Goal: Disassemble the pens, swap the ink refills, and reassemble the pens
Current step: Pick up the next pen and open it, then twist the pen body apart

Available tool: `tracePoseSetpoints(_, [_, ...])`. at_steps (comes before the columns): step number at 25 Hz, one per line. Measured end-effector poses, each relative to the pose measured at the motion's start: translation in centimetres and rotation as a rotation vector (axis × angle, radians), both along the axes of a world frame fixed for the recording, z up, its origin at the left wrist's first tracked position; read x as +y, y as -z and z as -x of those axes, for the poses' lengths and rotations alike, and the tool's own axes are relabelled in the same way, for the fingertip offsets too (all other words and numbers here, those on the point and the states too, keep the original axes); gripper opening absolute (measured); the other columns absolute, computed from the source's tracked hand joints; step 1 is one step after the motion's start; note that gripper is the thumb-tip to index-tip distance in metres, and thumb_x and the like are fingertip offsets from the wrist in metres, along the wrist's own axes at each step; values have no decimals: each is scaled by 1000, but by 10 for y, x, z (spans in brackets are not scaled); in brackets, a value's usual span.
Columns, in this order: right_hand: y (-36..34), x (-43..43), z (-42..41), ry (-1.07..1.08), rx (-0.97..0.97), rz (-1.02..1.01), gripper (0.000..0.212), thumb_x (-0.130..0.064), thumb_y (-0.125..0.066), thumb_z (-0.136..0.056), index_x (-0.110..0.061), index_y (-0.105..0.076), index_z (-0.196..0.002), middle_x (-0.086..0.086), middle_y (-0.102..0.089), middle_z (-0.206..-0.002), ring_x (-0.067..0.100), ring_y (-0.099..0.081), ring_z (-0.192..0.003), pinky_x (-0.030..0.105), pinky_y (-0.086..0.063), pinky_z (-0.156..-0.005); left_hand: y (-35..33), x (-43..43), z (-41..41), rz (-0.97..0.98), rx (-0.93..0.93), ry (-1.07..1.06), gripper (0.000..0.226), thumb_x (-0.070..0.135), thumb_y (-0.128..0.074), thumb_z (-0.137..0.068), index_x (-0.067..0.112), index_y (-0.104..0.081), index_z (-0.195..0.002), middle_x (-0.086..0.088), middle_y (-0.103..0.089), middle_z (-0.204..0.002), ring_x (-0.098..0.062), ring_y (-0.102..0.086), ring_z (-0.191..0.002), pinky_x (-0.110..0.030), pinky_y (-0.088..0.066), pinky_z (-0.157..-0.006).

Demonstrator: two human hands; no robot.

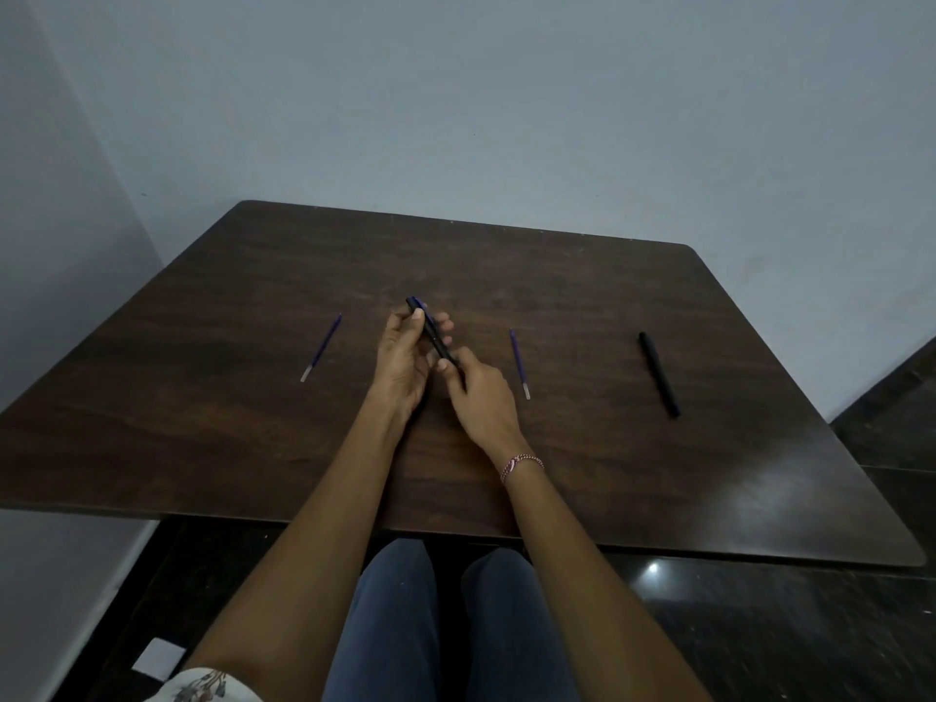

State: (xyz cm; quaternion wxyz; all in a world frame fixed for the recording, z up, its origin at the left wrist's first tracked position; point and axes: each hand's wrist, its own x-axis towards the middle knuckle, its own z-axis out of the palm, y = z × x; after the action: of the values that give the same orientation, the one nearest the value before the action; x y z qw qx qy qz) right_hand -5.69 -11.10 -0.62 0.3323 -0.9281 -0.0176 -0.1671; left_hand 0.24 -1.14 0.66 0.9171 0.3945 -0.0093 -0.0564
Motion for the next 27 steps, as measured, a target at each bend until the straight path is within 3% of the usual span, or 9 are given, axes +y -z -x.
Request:
tracePoseSetpoints(3, [3,-2,-2,65,-30,52,29,-30,-46,-98,-11,-64,-112,5,-53,-102,18,-46,-99,25,-40,-73,-1,8,-5,-71,9,-85,11,9,-54,-93,17,-58,-88,-1,-62,-88,-10,-61,-81,-24,-53,-76])
tracePoseSetpoints(9, [1,-6,-3,94,-25,-60,28,-25,-53,-95,-8,-65,-114,5,-54,-98,17,-55,-92,27,-46,-78,-6,19,-16,-126,186,-400,8,9,-63,-89,10,-58,-82,-3,-62,-81,-8,-62,-71,-18,-55,-62])
tracePoseSetpoints(10, [0,-6,-3,107,-31,-88,27,-24,-55,-95,-8,-65,-113,3,-53,-95,17,-56,-87,25,-46,-77,-6,20,-18,-210,220,-434,5,10,-65,-87,6,-61,-86,-4,-63,-82,-9,-61,-70,-16,-53,-57])
tracePoseSetpoints(12, [-1,-6,-2,130,-45,-139,27,-22,-58,-93,-8,-66,-115,-1,-52,-91,15,-58,-83,18,-42,-75,-5,17,-21,-559,245,-435,21,12,-71,-82,0,-67,-98,-8,-68,-86,-10,-63,-68,-16,-53,-56])
tracePoseSetpoints(15, [-3,-7,-2,153,-60,-202,30,-21,-63,-90,-6,-65,-116,-4,-51,-89,11,-57,-79,15,-40,-75,-3,13,-20,-1099,188,-381,29,20,-77,-77,5,-71,-101,-10,-73,-95,-17,-68,-83,-32,-57,-80])
tracePoseSetpoints(17, [-4,-6,0,156,-75,-232,29,-19,-65,-88,-7,-67,-114,-4,-52,-87,10,-56,-76,16,-43,-75,-4,11,-18,-1283,127,-372,30,22,-77,-77,7,-72,-102,-9,-74,-98,-18,-68,-91,-29,-53,-84])
tracePoseSetpoints(21, [-4,-8,-1,165,-88,-313,29,-17,-68,-86,-7,-67,-113,0,-55,-85,8,-53,-72,22,-50,-78,-6,5,-14,-1412,100,-386,33,26,-76,-77,11,-71,-106,-7,-72,-103,-18,-65,-97,-23,-43,-71])
tracePoseSetpoints(25, [-3,-9,-2,167,-90,-332,29,-18,-68,-85,-8,-68,-112,1,-58,-85,6,-53,-71,21,-50,-76,-9,4,-13,-1445,125,-423,45,33,-76,-76,11,-66,-114,-8,-69,-107,-21,-64,-100,-27,-43,-70])
tracePoseSetpoints(27, [-2,-9,-2,164,-83,-349,31,-19,-69,-85,-8,-67,-114,4,-62,-89,7,-56,-75,21,-51,-78,-8,4,-11,-1442,6,-515,41,33,-70,-82,10,-65,-115,-9,-69,-107,-20,-63,-99,-28,-44,-75])
